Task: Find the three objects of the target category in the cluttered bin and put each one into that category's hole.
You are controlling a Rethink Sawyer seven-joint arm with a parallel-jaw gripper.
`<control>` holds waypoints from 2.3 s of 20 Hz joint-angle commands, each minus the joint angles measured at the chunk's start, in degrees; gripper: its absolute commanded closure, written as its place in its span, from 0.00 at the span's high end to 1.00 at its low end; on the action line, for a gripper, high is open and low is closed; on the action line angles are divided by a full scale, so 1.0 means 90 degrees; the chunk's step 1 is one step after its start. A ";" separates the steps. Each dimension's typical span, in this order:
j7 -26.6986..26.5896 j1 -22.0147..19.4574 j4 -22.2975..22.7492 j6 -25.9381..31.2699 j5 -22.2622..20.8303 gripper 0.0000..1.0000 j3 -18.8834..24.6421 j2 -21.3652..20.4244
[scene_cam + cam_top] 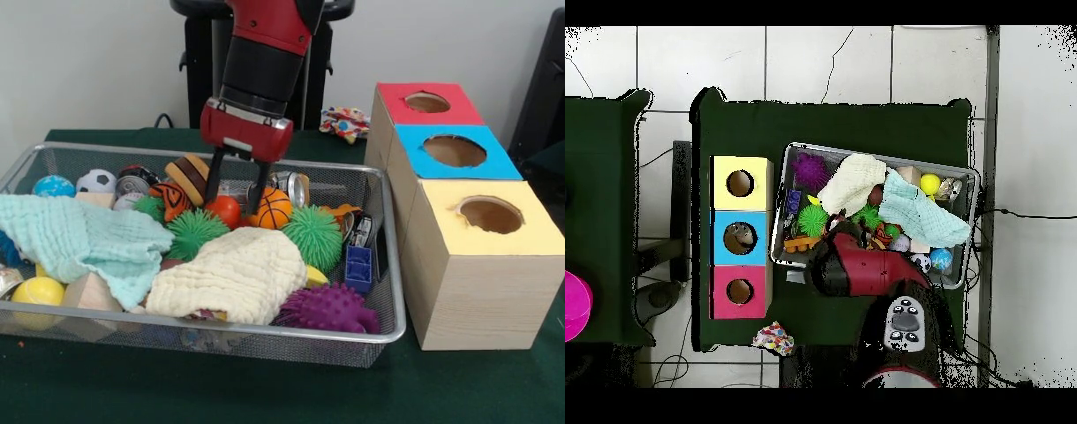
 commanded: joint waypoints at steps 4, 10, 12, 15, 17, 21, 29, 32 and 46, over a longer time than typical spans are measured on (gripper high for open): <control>-0.1053 -0.0908 -0.1020 0.0681 -0.1276 1.00 0.2174 -0.0253; -0.1185 -0.1324 -0.1509 0.1508 -0.1285 1.00 0.2540 -0.0083; -0.1016 -0.1207 -0.1623 0.1479 -0.1344 1.00 0.2277 -0.0082; -0.0596 -0.0890 -0.1812 0.1442 -0.1361 1.00 0.1692 0.0055; -0.0204 -0.0651 -0.1860 0.1317 -0.1310 1.00 0.1215 0.0203; 0.0195 -0.0513 -0.1738 0.1382 -0.1077 1.00 0.0908 0.0431; 0.0517 -0.0318 -0.2071 0.1465 -0.0859 1.00 0.0165 0.0810; 0.0640 -0.0222 -0.2196 0.1474 -0.0779 1.00 -0.0163 0.0978; 0.0271 -0.0166 -0.1933 0.3018 -0.0500 1.00 -0.0550 0.1105</control>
